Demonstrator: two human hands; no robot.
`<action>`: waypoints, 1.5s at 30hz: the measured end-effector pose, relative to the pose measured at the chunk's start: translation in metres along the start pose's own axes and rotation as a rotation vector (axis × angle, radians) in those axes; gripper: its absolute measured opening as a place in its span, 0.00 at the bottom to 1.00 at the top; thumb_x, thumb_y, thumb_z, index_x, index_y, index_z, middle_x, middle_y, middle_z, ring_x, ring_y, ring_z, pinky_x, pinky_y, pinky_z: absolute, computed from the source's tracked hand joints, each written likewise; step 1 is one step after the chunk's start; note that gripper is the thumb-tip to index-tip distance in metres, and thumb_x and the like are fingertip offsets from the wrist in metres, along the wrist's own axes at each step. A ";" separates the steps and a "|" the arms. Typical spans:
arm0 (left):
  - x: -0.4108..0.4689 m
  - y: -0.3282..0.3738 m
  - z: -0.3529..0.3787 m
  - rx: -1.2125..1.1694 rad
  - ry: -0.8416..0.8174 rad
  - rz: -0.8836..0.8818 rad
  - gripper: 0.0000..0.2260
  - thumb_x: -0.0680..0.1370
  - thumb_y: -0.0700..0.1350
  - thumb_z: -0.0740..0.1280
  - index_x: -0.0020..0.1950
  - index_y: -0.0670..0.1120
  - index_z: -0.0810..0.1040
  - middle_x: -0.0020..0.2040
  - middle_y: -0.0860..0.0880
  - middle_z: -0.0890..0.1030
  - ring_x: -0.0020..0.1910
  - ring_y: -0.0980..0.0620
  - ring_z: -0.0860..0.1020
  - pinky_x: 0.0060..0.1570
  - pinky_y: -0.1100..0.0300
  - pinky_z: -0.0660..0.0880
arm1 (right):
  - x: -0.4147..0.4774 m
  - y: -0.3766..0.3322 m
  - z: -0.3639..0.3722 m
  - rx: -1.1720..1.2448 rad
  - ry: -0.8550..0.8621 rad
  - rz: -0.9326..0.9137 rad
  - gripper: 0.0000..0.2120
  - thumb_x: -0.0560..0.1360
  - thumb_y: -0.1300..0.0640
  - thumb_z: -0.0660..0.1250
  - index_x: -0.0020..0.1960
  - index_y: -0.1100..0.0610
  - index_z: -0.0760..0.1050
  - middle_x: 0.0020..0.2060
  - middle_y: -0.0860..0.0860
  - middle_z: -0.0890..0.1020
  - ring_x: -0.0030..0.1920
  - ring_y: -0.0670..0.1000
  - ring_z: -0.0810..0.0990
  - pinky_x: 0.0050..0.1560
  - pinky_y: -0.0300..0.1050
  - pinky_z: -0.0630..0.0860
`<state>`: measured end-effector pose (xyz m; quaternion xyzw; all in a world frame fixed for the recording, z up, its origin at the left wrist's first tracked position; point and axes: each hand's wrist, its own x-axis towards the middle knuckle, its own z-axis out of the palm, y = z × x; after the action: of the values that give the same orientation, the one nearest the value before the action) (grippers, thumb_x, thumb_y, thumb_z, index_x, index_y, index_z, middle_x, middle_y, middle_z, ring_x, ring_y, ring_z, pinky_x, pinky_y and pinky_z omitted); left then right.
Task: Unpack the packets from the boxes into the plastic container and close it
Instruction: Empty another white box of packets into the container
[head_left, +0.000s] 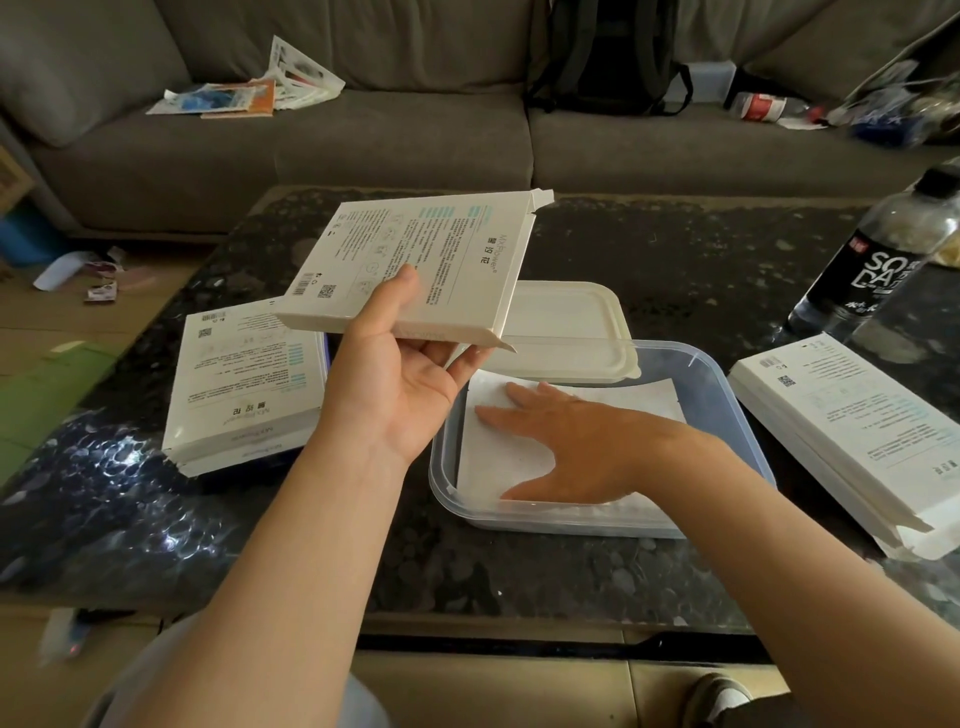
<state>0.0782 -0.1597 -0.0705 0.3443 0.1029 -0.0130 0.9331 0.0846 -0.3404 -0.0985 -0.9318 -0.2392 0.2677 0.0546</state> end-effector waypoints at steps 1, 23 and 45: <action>0.000 0.000 0.000 0.001 -0.004 -0.003 0.18 0.82 0.46 0.69 0.71 0.53 0.74 0.56 0.44 0.86 0.54 0.46 0.87 0.43 0.47 0.84 | 0.001 0.000 0.000 -0.004 -0.006 0.003 0.41 0.75 0.30 0.61 0.79 0.33 0.41 0.80 0.39 0.40 0.81 0.48 0.39 0.79 0.56 0.48; 0.002 -0.008 0.001 0.028 -0.025 -0.042 0.15 0.83 0.47 0.67 0.70 0.51 0.76 0.54 0.45 0.87 0.51 0.46 0.87 0.41 0.49 0.84 | -0.005 -0.001 -0.009 0.465 0.486 0.053 0.11 0.76 0.45 0.70 0.56 0.48 0.82 0.54 0.44 0.84 0.55 0.47 0.82 0.60 0.48 0.79; 0.001 -0.019 0.002 0.300 -0.254 -0.040 0.25 0.76 0.47 0.73 0.72 0.56 0.74 0.64 0.44 0.83 0.65 0.42 0.82 0.49 0.48 0.83 | -0.018 0.001 -0.038 1.257 0.675 0.063 0.12 0.78 0.56 0.71 0.61 0.52 0.80 0.47 0.49 0.87 0.42 0.55 0.88 0.40 0.49 0.85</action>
<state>0.0771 -0.1755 -0.0819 0.4731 -0.0116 -0.0902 0.8763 0.0921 -0.3489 -0.0577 -0.7623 0.0173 0.0535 0.6448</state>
